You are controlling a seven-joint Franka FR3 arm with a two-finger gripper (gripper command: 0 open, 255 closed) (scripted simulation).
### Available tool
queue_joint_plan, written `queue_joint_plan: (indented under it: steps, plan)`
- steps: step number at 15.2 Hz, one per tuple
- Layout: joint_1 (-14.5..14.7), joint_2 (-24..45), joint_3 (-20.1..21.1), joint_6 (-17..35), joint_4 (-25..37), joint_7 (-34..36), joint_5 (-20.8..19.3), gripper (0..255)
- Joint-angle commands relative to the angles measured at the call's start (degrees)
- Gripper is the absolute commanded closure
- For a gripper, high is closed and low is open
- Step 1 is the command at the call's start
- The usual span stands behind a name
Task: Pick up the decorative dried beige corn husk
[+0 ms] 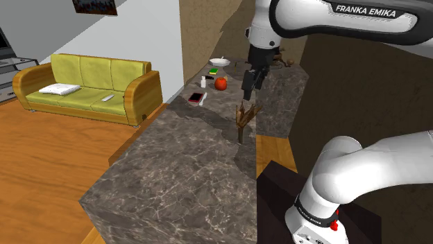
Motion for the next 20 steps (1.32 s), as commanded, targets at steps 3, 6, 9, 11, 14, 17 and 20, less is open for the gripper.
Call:
queue_joint_plan:
  steps: [3,6,9,11,14,17,20]
  plan:
    - [1.78,-1.36,-3.22,5.19,-4.38,-7.64,-1.92,0]
    - [4.41,-2.0,-8.54,13.19,-9.75,-19.06,-4.78,0]
    - [7.12,-0.82,-14.41,21.35,-13.53,-30.61,-7.34,0]
    - [9.22,0.99,-18.62,26.78,-15.11,-38.45,-8.69,0]
    - [11.45,3.35,-22.8,32.38,-16.58,-45.69,-9.69,0]
    - [11.26,3.75,-23.28,34.83,-18.63,-45.69,-10.09,0]
    - [11.09,4.33,-23.78,37.35,-20.59,-45.7,-10.49,0]
